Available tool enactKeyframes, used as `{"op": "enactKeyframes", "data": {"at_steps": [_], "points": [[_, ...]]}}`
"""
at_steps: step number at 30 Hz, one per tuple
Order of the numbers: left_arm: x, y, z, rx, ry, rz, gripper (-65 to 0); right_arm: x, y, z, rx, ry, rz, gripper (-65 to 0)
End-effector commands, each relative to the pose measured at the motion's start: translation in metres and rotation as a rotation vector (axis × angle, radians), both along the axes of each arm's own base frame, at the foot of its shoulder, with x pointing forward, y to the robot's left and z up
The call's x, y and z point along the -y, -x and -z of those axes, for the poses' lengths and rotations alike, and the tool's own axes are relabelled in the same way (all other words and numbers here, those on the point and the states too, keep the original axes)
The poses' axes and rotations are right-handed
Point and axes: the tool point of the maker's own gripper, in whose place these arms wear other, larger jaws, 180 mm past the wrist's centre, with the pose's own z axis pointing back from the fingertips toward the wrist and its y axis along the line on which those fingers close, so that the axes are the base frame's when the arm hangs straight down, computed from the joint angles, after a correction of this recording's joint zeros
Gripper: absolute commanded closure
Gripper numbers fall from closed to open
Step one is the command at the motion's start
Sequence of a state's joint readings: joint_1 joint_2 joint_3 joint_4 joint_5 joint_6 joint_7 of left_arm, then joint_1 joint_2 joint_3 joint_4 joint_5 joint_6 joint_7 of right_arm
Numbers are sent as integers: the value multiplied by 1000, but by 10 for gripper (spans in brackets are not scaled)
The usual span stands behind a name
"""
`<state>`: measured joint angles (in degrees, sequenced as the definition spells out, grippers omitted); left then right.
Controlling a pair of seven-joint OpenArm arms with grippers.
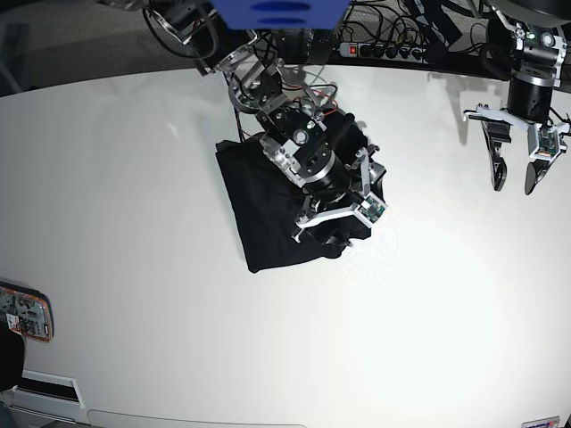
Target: Fold the T-shirt properly
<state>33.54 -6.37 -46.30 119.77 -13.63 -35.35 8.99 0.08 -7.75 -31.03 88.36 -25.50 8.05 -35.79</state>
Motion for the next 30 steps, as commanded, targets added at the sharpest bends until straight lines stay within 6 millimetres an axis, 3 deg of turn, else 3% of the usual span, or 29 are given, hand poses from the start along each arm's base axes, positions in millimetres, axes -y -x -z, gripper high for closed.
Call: {"op": "enactKeyframes", "data": {"at_steps": [1, 6, 10, 14, 17, 22, 26, 27, 30], "points": [[0, -1, -12, 45, -4, 6, -301, -12, -9, -22, 58, -38, -18, -439], [0, -1, -12, 45, -4, 6, -301, -16, -14, -10, 47, 6, -45, -439], [1, -1, -10, 40, -2, 9, -301, -20, -13, -13, 56, -4, -57, -439], [13, -4, -6, 35, 20, 40, -301, -49, -8, -37, 106, -103, -139, -439], [15, -3, -6, 35, 27, 39, -301, -58, -6, -42, 85, -148, -165, -439], [13, -2, -5, 36, 32, 25, -301, -59, -7, -68, 127, -202, -163, -439], [13, -2, -5, 36, 32, 25, -301, -54, -7, -121, 231, -289, -155, -439], [13, -2, -5, 36, 32, 25, -301, -46, -7, -124, 227, -293, -127, -439], [15, -3, -5, 37, 35, 30, -301, -18, -7, -109, 169, -271, -40, -439]]}}
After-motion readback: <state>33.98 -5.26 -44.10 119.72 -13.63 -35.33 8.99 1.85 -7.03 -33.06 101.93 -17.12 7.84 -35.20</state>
